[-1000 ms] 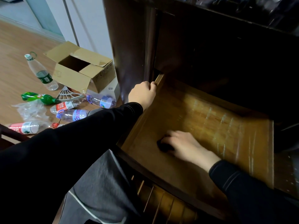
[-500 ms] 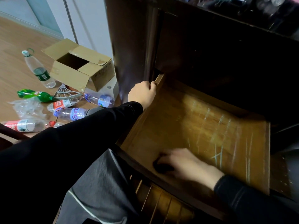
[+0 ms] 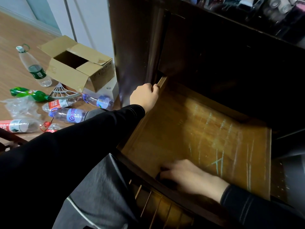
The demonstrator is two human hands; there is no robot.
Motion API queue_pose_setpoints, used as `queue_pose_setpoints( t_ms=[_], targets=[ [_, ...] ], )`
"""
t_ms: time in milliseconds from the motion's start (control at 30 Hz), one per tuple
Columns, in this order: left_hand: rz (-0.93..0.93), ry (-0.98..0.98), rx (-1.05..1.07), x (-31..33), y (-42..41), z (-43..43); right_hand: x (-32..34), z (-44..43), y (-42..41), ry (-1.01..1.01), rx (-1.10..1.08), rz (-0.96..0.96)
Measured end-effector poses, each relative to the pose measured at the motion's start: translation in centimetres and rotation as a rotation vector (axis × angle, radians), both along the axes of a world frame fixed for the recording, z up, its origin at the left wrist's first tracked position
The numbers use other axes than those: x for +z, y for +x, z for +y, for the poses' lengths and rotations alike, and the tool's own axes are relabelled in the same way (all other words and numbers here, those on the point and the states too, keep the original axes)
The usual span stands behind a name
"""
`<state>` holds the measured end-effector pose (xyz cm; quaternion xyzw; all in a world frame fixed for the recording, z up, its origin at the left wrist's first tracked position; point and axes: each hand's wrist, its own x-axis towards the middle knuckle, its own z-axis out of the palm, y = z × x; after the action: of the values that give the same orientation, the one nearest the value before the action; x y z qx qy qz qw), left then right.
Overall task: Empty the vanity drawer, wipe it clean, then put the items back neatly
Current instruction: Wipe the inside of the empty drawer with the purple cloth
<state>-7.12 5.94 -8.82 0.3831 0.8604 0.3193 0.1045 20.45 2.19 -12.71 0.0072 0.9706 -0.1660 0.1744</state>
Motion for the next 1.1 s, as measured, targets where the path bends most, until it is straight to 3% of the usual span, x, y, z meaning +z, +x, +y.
queue_pose_setpoints(
  t_ms=[200,267,433,500,700,867,1000,1100],
  targets=[
    [0.003,-0.005,-0.003,0.4,0.1,-0.2,1.1,7.5,-1.9,0.222,-0.523,0.077],
    [0.005,-0.014,-0.005,0.4,0.2,-0.2,1.1,6.8,-1.9,0.253,-0.532,0.094],
    [0.053,0.008,-0.004,0.4,0.4,-0.4,0.5,-0.4,-0.2,0.077,-0.226,0.001],
    [0.114,0.037,-0.022,0.4,0.5,-0.6,0.2,-0.8,-0.2,0.091,-0.217,0.001],
    [0.385,0.108,-0.242,0.7,1.1,-0.5,0.1,8.0,-1.7,0.280,-0.602,0.119],
    [0.387,0.063,-0.301,0.1,0.9,0.1,-0.8,17.2,-4.4,0.438,-0.962,0.140],
    [0.393,0.034,-0.304,0.2,0.8,0.0,-1.5,19.8,-5.9,0.373,-1.095,0.127],
    [0.385,0.018,-0.299,0.3,0.9,-0.2,-0.7,18.6,-5.8,0.415,-1.016,0.111]
  ],
)
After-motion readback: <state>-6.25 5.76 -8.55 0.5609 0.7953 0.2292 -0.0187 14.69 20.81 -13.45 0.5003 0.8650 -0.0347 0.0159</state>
